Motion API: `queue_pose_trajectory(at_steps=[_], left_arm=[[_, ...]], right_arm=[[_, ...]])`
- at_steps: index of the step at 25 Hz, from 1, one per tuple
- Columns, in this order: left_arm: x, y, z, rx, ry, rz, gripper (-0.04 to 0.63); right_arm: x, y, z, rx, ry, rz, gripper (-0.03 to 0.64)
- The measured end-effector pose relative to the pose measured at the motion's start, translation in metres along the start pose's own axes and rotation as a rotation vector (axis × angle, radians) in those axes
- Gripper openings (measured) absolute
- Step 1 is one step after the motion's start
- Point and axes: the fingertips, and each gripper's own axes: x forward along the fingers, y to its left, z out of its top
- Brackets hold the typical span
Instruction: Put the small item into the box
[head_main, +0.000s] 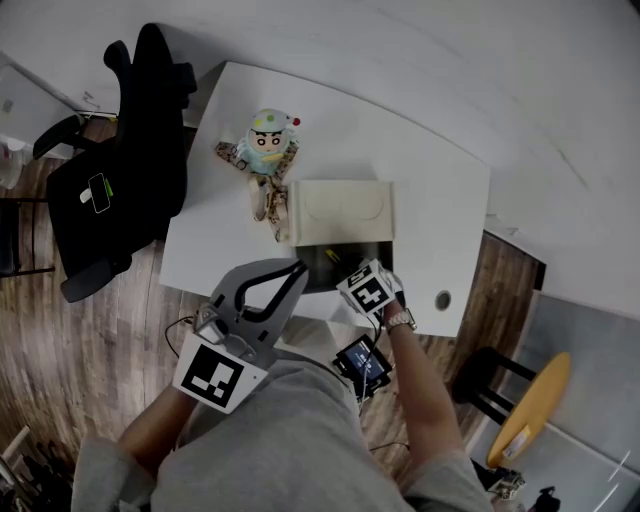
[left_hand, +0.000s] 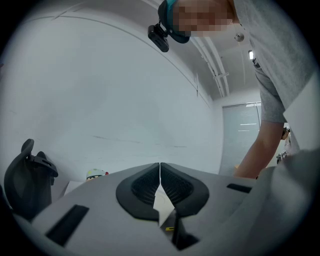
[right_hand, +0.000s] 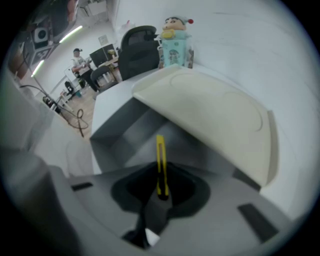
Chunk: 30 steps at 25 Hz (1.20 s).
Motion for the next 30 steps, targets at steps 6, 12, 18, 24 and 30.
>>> queue_pose_trajectory(at_steps=[6,12,18,24,30], left_arm=[[0.001,0.000,0.001,0.004,0.000,0.006,0.035],[0.001,-0.005,-0.002,0.006,0.011,-0.004,0.035],[0.002,-0.006,-0.002,0.009,0.012,-0.009,0.035],[0.002,-0.010,0.000,0.021,0.003,-0.022,0.035],[0.001,-0.018,0.005,0.031,-0.008,-0.042,0.035]], right_arm=[[0.004,0.001,-0.002,-0.011,0.020,0.007,0.080],[0.005,0.002,-0.003,-0.018,0.011,0.012,0.081],[0.003,0.005,0.000,-0.007,-0.019,0.032,0.136],[-0.008,0.005,0.003,0.027,-0.066,0.025,0.152],[-0.029,0.010,0.011,0.034,-0.127,0.013,0.077]])
